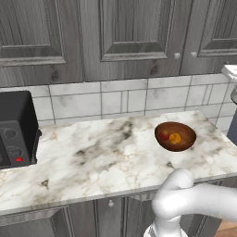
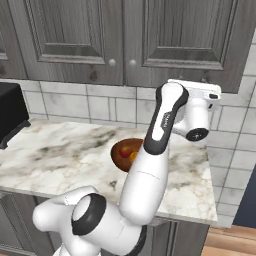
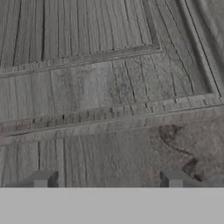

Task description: Open the cabinet. Pick the mango and orange from the cabinet and place them into the bowl. Then close the cabinet.

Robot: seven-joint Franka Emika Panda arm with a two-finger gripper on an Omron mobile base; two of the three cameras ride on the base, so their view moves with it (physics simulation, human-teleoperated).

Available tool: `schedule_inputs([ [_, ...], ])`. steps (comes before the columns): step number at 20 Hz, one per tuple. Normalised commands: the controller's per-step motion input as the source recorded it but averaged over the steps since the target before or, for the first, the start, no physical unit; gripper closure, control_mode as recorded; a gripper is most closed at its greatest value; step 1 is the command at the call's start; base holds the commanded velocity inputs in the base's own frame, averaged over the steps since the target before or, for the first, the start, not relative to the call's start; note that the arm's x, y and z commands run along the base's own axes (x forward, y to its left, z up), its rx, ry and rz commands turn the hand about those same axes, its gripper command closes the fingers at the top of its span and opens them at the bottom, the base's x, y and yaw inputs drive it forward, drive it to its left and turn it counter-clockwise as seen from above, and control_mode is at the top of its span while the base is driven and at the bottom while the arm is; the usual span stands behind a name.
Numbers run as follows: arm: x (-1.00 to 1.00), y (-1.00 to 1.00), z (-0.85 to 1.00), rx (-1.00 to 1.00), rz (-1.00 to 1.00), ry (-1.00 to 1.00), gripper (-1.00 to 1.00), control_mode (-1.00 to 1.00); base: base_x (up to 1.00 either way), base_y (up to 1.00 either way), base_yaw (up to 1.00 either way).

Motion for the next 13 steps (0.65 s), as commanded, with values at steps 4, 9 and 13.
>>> schedule_inputs([
  [4, 0.33, 0.99, 0.38, 0.06, 0.00, 0.03, -1.00, -1.00, 0.00, 0.00, 0.00],
  [9, 0.26, 1.00, 0.15, 0.00, 0.01, 0.09, -1.00, -1.00, 0.00, 0.00, 0.00],
  [13, -0.01, 1.00, 0.41, 0.00, 0.23, 0.15, -1.00, -1.00, 0.00, 0.00, 0.00],
])
